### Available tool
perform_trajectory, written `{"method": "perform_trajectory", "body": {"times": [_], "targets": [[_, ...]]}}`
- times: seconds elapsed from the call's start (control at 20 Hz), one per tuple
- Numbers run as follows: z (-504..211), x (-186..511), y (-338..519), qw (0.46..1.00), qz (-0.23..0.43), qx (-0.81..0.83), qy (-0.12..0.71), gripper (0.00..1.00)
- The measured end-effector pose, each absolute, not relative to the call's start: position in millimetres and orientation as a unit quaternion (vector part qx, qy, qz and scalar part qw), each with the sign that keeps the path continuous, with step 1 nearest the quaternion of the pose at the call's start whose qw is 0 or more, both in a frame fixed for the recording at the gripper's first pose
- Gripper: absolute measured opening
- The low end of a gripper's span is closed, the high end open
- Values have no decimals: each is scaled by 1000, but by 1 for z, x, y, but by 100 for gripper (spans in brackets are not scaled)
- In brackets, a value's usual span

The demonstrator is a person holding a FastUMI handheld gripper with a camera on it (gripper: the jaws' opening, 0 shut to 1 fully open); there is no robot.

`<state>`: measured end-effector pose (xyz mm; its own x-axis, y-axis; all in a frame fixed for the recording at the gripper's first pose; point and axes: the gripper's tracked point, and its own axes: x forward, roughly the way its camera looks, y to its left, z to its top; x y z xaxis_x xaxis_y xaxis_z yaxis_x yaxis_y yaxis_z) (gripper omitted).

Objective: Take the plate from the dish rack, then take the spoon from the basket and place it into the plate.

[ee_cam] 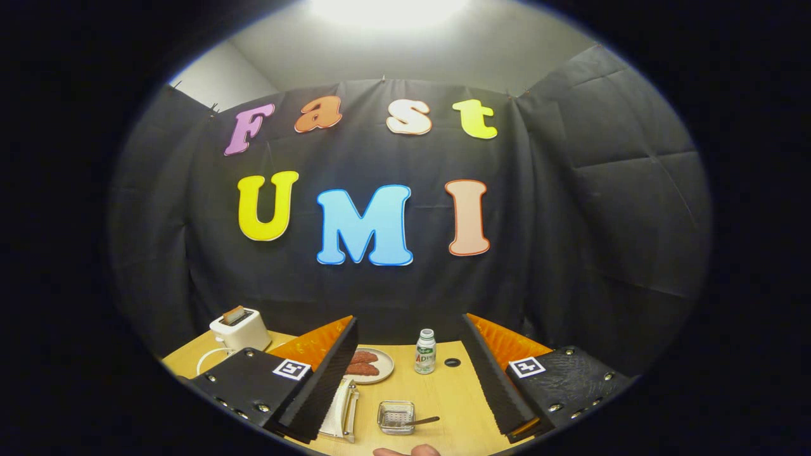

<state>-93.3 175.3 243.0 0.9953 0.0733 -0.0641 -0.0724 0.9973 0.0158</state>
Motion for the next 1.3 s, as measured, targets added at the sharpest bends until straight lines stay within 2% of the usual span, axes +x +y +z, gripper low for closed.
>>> {"method": "perform_trajectory", "body": {"times": [0.65, 1.2, 1.25, 1.3], "targets": [[139, -70, 309, 953, 80, -2, 292, 99], [83, -53, 353, 921, 54, -37, 385, 99], [75, -50, 358, 917, 51, -41, 393, 93], [68, -47, 359, 914, 44, -50, 401, 91]]}}
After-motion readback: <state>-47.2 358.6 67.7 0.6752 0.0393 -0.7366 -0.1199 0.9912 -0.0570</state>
